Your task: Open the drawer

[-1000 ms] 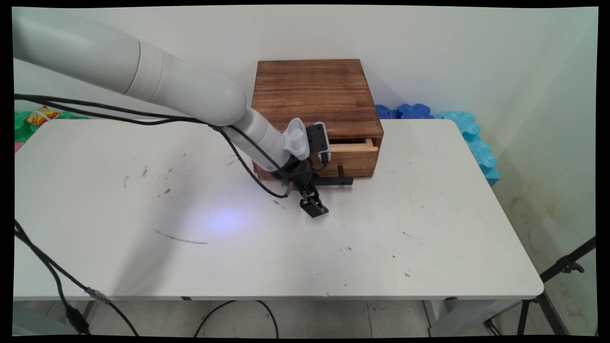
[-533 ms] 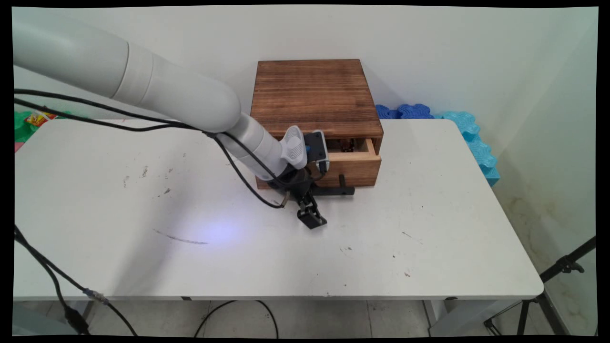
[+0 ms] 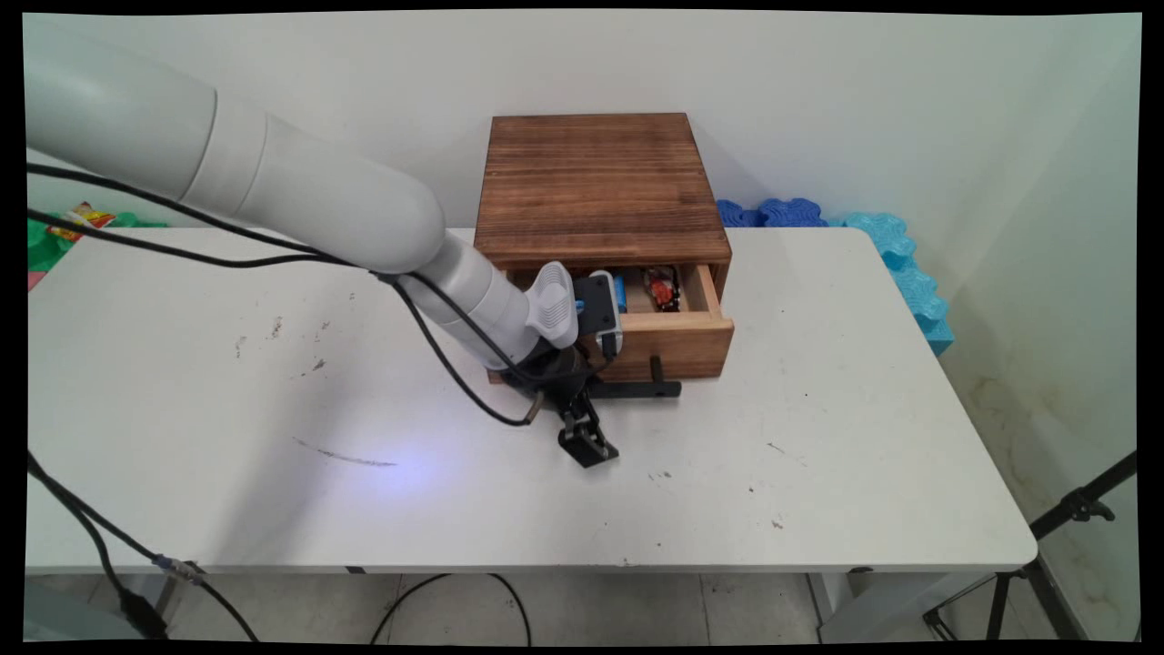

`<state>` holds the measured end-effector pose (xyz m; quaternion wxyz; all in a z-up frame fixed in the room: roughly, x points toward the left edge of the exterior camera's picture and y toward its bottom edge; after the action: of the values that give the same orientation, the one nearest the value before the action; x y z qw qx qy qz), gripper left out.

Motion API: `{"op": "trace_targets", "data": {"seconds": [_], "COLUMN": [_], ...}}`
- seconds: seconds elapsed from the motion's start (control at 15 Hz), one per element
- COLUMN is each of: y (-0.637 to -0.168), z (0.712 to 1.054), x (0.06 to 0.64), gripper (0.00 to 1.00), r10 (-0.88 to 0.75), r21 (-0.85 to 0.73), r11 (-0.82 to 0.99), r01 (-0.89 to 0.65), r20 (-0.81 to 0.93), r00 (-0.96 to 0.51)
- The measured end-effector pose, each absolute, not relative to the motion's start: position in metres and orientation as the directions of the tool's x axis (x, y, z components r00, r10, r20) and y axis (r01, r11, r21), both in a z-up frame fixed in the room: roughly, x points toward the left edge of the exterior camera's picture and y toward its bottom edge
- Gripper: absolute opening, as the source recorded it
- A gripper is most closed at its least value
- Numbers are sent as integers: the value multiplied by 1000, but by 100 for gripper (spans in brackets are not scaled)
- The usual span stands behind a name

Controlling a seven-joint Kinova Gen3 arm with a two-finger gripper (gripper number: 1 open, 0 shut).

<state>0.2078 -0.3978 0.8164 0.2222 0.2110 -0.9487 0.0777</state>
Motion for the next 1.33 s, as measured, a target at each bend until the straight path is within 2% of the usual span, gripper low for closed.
{"op": "trace_targets", "data": {"seconds": [1.33], "y": [-335], "z": [815], "x": [174], "gripper": [100], "r10": [-312], "r21": [8], "r11": [936], "r01": [-353], "r20": [490], "r00": [-814]}}
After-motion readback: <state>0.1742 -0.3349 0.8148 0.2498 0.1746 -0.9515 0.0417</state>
